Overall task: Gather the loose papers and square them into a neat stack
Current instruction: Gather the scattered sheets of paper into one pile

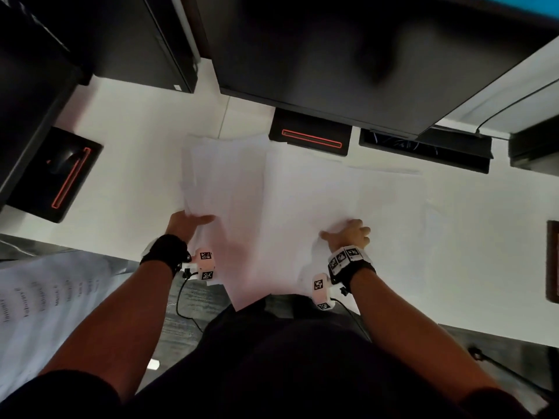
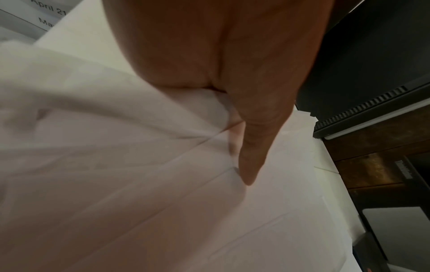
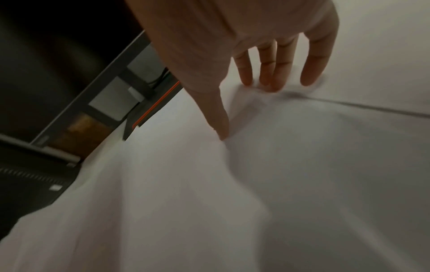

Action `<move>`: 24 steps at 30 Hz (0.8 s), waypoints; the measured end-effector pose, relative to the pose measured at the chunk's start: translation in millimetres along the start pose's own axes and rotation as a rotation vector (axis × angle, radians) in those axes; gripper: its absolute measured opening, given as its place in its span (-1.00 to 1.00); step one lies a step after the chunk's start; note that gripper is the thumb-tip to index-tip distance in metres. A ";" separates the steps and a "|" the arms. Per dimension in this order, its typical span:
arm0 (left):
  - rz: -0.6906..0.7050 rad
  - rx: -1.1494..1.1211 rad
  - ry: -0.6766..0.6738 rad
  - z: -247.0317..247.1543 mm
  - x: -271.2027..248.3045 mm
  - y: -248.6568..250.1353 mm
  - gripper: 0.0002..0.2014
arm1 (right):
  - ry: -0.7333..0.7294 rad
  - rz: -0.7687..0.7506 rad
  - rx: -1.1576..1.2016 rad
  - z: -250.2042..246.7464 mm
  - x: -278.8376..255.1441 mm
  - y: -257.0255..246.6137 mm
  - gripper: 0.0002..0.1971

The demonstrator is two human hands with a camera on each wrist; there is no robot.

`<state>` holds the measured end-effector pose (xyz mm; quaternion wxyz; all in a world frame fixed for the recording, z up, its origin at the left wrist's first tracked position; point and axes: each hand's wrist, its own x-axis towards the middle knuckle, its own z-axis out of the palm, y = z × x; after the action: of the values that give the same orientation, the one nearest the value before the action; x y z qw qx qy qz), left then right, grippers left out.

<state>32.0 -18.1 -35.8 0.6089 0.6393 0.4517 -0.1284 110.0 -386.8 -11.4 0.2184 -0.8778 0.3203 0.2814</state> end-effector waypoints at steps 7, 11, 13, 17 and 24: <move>-0.026 -0.012 -0.002 1.1 -0.8 0.3 -0.56 | 0.031 0.100 0.070 11.6 -10.2 -27.7 -0.06; -0.024 -0.020 0.011 2.4 -2.6 2.0 -0.54 | -0.118 0.044 0.049 24.8 -20.4 -45.9 -0.08; -0.018 -0.033 0.013 5.0 -5.1 3.7 -0.66 | -0.167 -0.025 0.038 34.8 -29.1 -53.0 -0.15; -0.017 -0.041 -0.009 7.5 -8.4 6.8 -0.78 | -0.095 -0.005 0.182 41.4 -32.9 -56.6 -0.25; -0.026 0.011 -0.018 6.4 -10.7 8.7 -0.61 | -0.363 -0.171 0.350 52.7 -40.8 -70.5 -0.49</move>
<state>34.9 -27.0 -23.9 0.6075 0.6358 0.4537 -0.1444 113.7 -289.8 -10.6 0.4436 -0.7857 0.2446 0.3550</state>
